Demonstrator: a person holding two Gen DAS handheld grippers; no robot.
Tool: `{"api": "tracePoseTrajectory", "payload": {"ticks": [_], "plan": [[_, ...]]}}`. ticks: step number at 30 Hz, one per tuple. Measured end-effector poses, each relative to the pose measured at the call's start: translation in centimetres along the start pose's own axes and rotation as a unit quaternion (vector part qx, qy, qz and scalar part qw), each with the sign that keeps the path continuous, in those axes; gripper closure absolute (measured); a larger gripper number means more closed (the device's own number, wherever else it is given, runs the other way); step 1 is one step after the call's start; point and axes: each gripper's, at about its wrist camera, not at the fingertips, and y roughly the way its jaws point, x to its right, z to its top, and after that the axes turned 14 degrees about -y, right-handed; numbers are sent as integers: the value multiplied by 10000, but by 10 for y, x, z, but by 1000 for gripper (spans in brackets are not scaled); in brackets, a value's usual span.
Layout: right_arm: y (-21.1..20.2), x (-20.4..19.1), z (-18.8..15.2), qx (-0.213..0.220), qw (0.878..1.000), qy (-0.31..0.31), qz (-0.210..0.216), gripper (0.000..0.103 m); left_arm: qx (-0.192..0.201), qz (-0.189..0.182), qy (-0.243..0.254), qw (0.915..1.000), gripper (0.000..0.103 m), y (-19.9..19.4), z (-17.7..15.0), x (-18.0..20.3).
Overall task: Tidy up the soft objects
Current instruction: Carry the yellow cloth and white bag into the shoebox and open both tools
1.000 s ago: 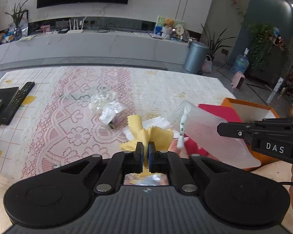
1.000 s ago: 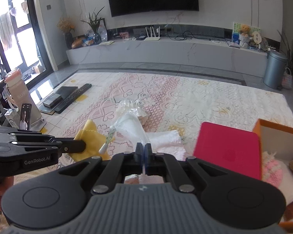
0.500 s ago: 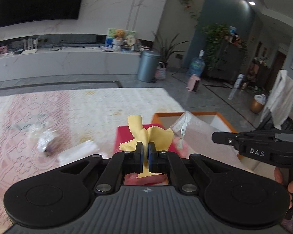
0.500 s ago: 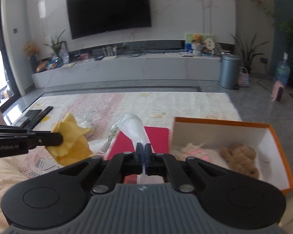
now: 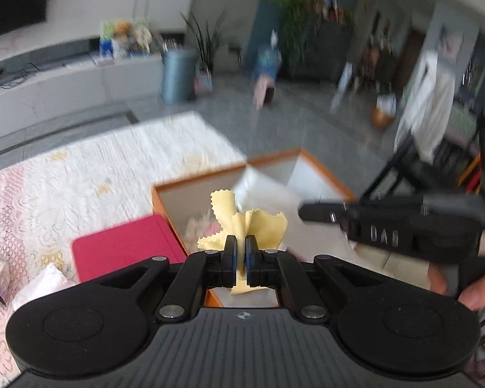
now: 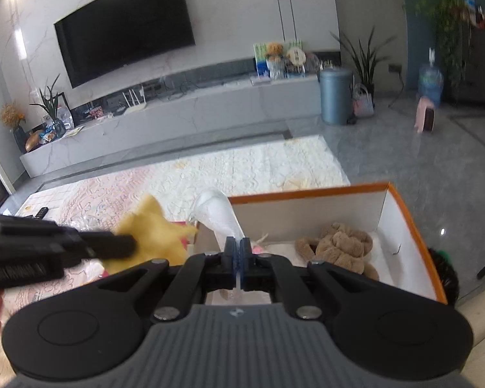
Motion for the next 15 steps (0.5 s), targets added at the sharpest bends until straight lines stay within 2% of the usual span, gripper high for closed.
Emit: {"api": "tracePoseTrajectory", "payload": {"ticks": [5,11,15], "plan": [[46,14,-8,-470,9979,335,291,103,-525,384,520,9965,98,42,-8,10],[74,18,-23,-857,9926,480,717,103,-887,877,1050,9866,97,67,-22,17],[89,22,-29,-1189,9862,631,963,103,-1039,971,1400,9799,97,77,-26,23]]}}
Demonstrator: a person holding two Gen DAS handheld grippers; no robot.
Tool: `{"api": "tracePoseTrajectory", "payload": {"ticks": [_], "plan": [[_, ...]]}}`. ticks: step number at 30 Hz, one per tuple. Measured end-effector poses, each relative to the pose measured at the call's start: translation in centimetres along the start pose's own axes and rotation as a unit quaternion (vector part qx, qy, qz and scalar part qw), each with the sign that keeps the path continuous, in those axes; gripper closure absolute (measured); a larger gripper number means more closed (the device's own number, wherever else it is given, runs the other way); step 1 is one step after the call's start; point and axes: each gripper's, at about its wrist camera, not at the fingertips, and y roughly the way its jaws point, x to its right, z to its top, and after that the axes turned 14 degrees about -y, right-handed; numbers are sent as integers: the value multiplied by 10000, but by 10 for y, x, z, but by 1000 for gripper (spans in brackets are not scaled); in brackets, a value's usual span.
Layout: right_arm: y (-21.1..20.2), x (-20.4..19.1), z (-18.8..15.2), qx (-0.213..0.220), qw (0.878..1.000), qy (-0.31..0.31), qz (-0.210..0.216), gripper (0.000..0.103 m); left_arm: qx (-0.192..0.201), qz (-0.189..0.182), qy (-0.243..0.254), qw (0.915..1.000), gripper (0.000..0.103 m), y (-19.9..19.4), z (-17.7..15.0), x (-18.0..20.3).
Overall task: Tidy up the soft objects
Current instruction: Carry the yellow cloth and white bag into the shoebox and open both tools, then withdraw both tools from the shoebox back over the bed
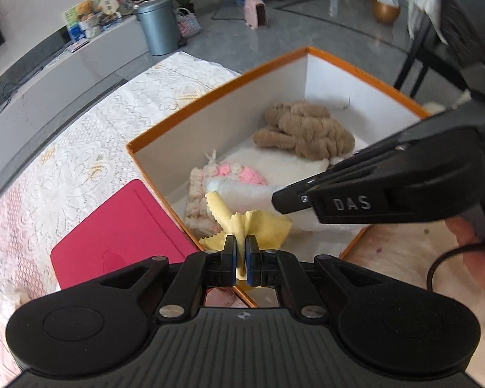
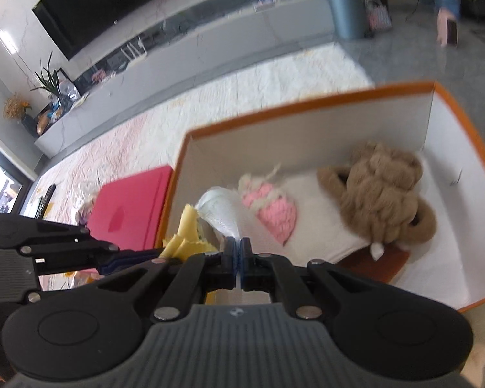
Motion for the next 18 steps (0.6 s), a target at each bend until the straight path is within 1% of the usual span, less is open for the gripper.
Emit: {"api": "tracePoseTrajectory", "payload": {"ticks": [3,5,7,8,11,13,15,16,17,18], "plan": [[9,3,0,-229,9997,7,59,103,-95,152,281,9994,97,7,1,6],[14,3,1,-406,9992,-29,62,103,-136,202,371,9990,96,11,2,9],[20,3,1,-591,9982,-100,54,101,-179,208,399,9988,92,12,2,9],[22,2,1,-668,9977,-132,43,100,-185,208,411,9988,88,12,3,9],[29,0,2,-878,9958,-244,-7,98,-164,195,423,9988,87,11,4,9],[31,0,3,-977,9948,-284,-24,98,-137,158,438,9988,82,10,3,9],[34,0,5,-1074,9938,-290,-54,96,-102,101,418,9990,73,8,3,8],[35,0,5,-1112,9933,-298,-72,89,-87,72,412,9991,71,8,4,8],[35,0,5,-1135,9930,-305,-100,77,-76,68,406,9991,68,7,4,8],[34,0,4,-1145,9928,-316,-182,74,-58,74,411,9991,66,6,4,8]]}}
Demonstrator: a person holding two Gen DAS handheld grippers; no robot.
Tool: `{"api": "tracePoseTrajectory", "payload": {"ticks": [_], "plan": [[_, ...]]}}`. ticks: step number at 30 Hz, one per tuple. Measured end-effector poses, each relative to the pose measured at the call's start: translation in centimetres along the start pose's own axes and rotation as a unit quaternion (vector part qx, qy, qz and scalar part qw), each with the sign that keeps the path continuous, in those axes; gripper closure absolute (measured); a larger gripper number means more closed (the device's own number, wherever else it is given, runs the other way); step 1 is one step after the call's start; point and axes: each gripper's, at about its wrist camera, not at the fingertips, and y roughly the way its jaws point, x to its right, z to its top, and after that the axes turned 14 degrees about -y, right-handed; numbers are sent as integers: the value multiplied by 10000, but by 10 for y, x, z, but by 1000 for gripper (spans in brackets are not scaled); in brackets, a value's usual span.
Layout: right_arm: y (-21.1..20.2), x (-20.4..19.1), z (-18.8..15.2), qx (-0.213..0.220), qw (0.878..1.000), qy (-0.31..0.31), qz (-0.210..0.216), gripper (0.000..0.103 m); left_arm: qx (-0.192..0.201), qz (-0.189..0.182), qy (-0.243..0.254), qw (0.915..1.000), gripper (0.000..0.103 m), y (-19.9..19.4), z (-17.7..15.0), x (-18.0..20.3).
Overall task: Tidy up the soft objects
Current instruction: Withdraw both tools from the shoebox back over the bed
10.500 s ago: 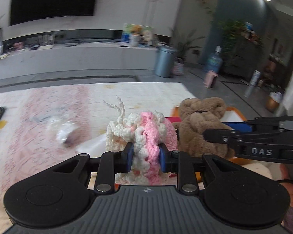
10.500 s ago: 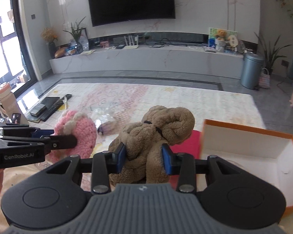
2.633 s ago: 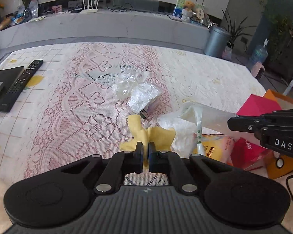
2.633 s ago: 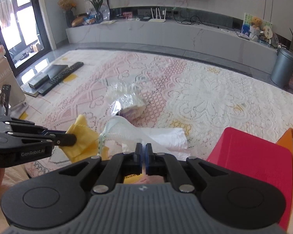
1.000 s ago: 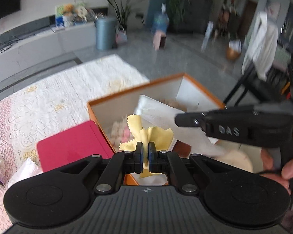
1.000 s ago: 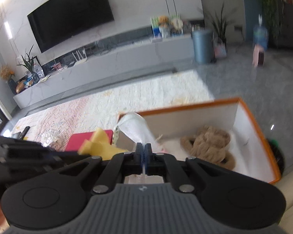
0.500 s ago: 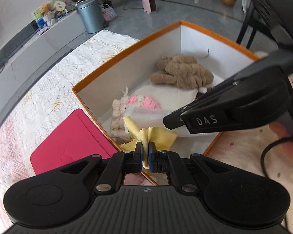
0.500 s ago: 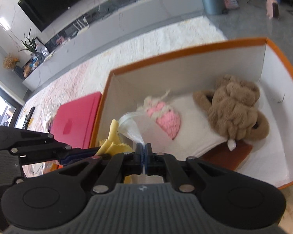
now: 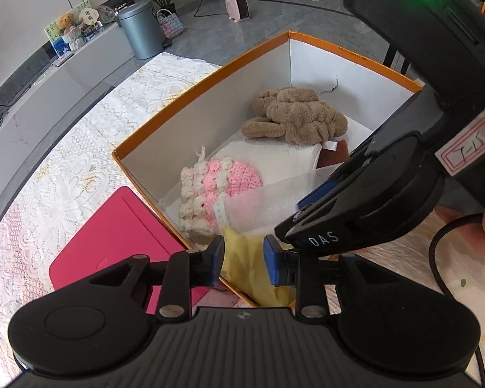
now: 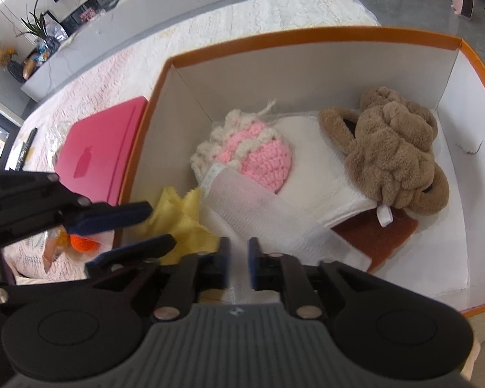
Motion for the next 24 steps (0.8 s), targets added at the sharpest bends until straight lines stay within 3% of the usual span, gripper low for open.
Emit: {"api": "tracePoseTrajectory", "payload": {"ticks": [2,8,16,20,24], "plan": [[-3,0,-1,5,9998,-70,-161,67,43,-25,-19,10000,62,-2,0,-1],[-18,1,-3,86,9992,-160,-343,58,225,5,-146,9996,43,-13,0,-1],[-44,0,-9,324,9973,-9,-659,36,670,-177,-416,9967,35,-35,-8,-11],[-61,-8,-19,667,9931,77,-962,32,1071,-311,-787,9906,33,-51,-17,-22],[-77,-22,-32,1217,9855,196,-1170,32,1660,-423,-1111,9789,33,-72,-33,-31]]}}
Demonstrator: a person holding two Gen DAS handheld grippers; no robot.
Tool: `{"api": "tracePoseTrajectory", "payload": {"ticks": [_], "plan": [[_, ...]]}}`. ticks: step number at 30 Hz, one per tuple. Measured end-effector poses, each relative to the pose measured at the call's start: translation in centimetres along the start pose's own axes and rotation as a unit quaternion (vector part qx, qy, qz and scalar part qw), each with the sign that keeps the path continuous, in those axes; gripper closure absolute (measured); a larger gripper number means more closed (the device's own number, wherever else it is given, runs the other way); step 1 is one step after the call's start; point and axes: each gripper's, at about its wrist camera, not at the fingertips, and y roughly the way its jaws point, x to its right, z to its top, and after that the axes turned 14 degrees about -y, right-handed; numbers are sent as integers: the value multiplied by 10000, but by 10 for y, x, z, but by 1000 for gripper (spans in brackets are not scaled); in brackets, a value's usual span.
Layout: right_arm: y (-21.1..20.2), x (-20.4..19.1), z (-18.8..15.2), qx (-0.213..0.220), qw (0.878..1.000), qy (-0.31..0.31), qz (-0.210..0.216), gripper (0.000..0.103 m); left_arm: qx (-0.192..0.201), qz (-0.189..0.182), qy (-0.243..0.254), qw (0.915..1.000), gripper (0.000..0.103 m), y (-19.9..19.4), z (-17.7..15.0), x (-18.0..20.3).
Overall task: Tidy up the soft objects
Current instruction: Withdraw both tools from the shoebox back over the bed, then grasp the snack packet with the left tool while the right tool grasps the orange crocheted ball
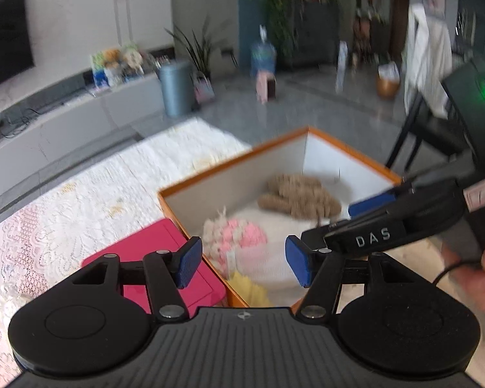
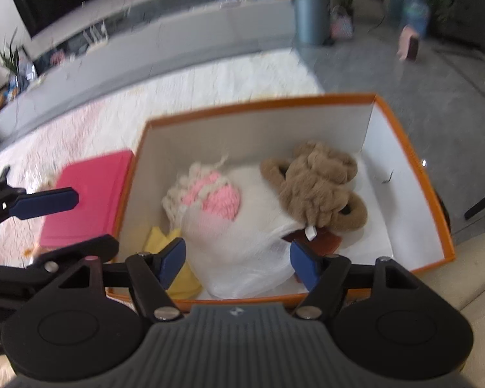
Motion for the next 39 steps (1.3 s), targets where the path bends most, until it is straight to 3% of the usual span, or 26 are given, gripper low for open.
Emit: {"api": "tracePoseTrajectory", "payload": {"ticks": [5,6,8,14,20,30,39], "plan": [[-24,-26,-13,587,9982,83,-113,32,559,131,-466,9973,33,-32,-13,-16],[-28,-33,-15,653,9978,47,-123,31,616,157,-542,9965,33,-37,-16,-20],[-35,-47,-19,811,9966,-26,-145,17,712,270,-649,9950,33,-48,-21,-27],[-49,-99,-29,1168,9923,-383,-118,17,889,819,-894,9886,33,-79,-43,-53],[-52,-155,-35,1312,9878,-832,78,17,844,1280,-1422,9779,33,-103,-66,-86],[-37,-235,-47,1421,9764,-1606,244,18,461,1830,-1730,9667,36,-127,-103,-133],[-9,-267,-62,1196,9676,-2223,71,21,129,1874,-2309,9547,36,-134,-141,-166]]}}
